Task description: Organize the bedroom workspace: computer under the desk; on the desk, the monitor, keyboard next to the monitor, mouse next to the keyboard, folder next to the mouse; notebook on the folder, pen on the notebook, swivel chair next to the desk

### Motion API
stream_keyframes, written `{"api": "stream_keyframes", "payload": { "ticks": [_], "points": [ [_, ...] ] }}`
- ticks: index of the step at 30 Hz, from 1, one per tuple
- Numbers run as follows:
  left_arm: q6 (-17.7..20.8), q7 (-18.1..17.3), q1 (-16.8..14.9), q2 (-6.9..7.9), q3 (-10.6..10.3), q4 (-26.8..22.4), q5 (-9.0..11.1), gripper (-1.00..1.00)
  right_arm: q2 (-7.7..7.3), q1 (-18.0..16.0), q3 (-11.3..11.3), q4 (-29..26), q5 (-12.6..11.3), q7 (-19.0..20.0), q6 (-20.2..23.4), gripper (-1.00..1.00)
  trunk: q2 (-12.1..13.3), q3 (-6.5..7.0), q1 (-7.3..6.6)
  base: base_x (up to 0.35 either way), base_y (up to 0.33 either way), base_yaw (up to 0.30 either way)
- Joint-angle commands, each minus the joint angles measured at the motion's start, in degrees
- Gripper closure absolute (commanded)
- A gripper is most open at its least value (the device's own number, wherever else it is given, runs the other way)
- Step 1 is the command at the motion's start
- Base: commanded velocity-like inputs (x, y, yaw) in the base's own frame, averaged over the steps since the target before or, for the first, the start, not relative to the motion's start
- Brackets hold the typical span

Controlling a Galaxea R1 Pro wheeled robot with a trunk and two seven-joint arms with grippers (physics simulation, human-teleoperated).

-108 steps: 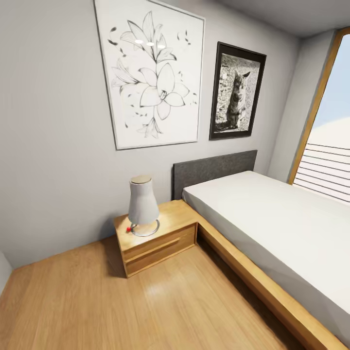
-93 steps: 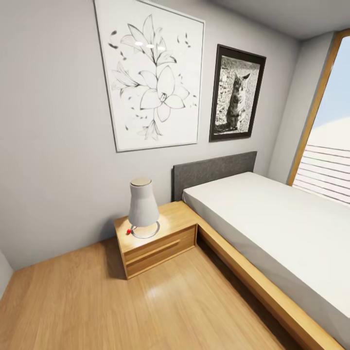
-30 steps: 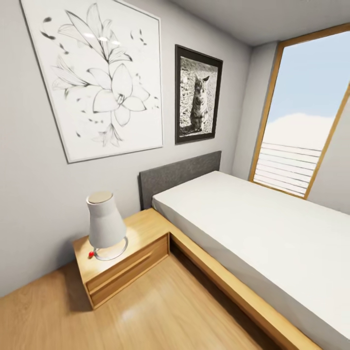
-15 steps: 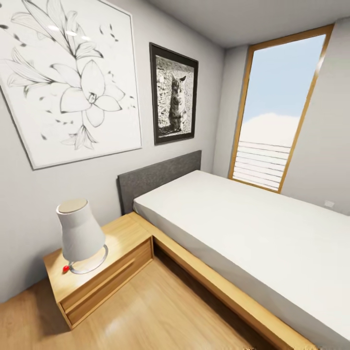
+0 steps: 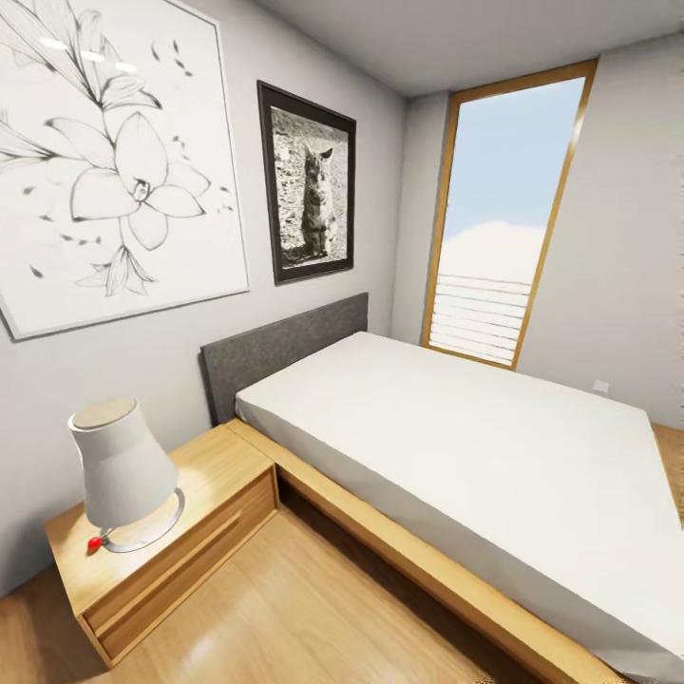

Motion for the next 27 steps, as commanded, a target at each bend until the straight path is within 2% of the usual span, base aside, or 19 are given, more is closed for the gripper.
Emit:
{"api": "stream_keyframes", "payload": {
  "ticks": [1, 27],
  "points": [
    [-0.11, 0.02, 0.0, 0.0, -0.07, -0.04, 0.32, -1.0, -0.01, -0.04, -0.02, 0.04, 0.41, -0.04, -0.15, -1.0, -0.04, -0.06, 0.0, 0.0, 0.0, -0.181],
    [-0.18, 0.04, 0.02, 0.44, 0.0, -0.04, 0.32, -1.0, 0.15, -0.04, -0.06, 0.39, 0.78, -0.07, -0.09, -1.0, -0.04, -0.06, 0.0, 0.0, 0.0, -0.27]
  ]
}}
